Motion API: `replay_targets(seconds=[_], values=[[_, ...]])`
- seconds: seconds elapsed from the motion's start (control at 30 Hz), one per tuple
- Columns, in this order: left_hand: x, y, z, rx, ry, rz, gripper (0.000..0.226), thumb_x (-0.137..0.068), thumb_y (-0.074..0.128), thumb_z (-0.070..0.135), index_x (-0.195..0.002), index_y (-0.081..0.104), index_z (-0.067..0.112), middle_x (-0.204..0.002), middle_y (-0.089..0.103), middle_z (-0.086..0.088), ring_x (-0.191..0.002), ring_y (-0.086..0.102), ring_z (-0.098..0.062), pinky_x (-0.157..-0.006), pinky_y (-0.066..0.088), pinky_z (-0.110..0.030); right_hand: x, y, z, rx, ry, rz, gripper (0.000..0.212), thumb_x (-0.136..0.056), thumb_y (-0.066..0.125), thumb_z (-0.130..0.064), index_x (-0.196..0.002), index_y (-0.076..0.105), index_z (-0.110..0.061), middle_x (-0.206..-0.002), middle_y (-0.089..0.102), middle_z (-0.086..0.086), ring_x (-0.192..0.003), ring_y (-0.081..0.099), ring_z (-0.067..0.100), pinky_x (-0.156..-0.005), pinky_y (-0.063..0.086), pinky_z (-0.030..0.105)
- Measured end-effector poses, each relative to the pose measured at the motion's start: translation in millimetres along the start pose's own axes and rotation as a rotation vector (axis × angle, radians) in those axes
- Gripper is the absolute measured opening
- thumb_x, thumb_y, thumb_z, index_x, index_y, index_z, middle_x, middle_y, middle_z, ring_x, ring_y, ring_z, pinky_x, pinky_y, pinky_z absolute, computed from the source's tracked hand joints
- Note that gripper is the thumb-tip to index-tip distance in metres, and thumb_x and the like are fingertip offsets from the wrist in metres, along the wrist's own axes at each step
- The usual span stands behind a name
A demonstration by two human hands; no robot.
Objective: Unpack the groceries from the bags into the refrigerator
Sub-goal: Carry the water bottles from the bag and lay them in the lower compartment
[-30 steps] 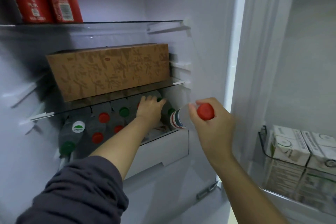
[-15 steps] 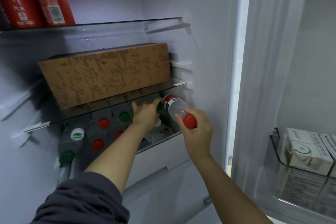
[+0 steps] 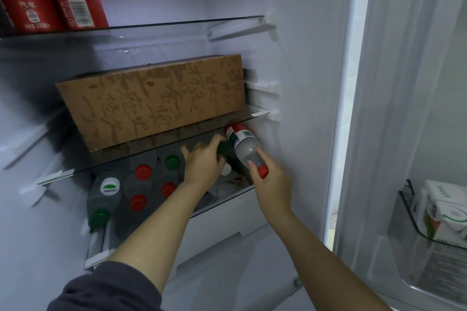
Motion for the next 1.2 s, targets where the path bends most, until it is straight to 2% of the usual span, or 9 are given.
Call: replay_targets(seconds=[0.23, 0.57, 0.8, 0.97, 1.2], values=[[5, -1, -1, -0.018, 0.057, 0.118, 0.038, -0.075, 0.066, 0.006, -0.110, 0.058, 0.020, -0.069, 0.061, -0.001, -0.078, 0.058, -0.027, -0.091, 0.029, -0.046, -17, 13, -9, 0.077, -0.031, -0.019, 0.045, -0.095, 0.061, -0.034, -0.138, 0.055, -0.021, -0.112, 0.067, 0.005, -0.097, 0.061, 0.018, -0.079, 0.054, 0.034], [7, -5, -3, 0.021, 0.084, 0.143, 0.037, -0.073, 0.067, 0.003, -0.106, 0.060, 0.018, -0.067, 0.060, 0.002, -0.074, 0.056, -0.025, -0.090, 0.031, -0.046, -44, 34, -11, 0.149, 0.006, -0.071, 0.041, -0.096, 0.058, -0.035, -0.136, 0.056, -0.023, -0.109, 0.068, 0.008, -0.095, 0.062, 0.024, -0.069, 0.047, 0.029], [7, -4, -1, 0.022, 0.084, 0.146, 0.038, -0.072, 0.068, 0.002, -0.105, 0.060, 0.019, -0.068, 0.059, 0.004, -0.075, 0.056, -0.024, -0.093, 0.032, -0.049, -58, 45, -10, 0.184, 0.029, -0.128, 0.045, -0.098, 0.054, -0.039, -0.140, 0.051, -0.025, -0.116, 0.066, 0.010, -0.104, 0.061, 0.028, -0.080, 0.052, 0.037], [6, 2, -3, -0.009, 0.064, 0.124, 0.039, -0.074, 0.067, 0.006, -0.108, 0.058, 0.022, -0.071, 0.061, 0.005, -0.079, 0.055, -0.023, -0.093, 0.030, -0.049, -72, 56, -14, 0.199, 0.032, -0.164, 0.045, -0.098, 0.053, -0.040, -0.141, 0.050, -0.025, -0.114, 0.068, 0.010, -0.102, 0.063, 0.028, -0.079, 0.055, 0.042], [1, 5, -2, -0.018, 0.053, 0.106, 0.039, -0.079, 0.064, 0.009, -0.116, 0.060, 0.022, -0.075, 0.064, 0.002, -0.083, 0.055, -0.024, -0.093, 0.025, -0.044, -86, 67, -8, 0.227, 0.045, -0.202, 0.044, -0.100, 0.050, -0.039, -0.141, 0.050, -0.023, -0.116, 0.068, 0.010, -0.103, 0.063, 0.029, -0.074, 0.052, 0.034]])
Point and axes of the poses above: each hand's wrist, its own x-axis away from the middle knuckle, its own y-axis out of the palm, z = x × y, the point moved 9 cm from there along -x, towards the middle knuckle
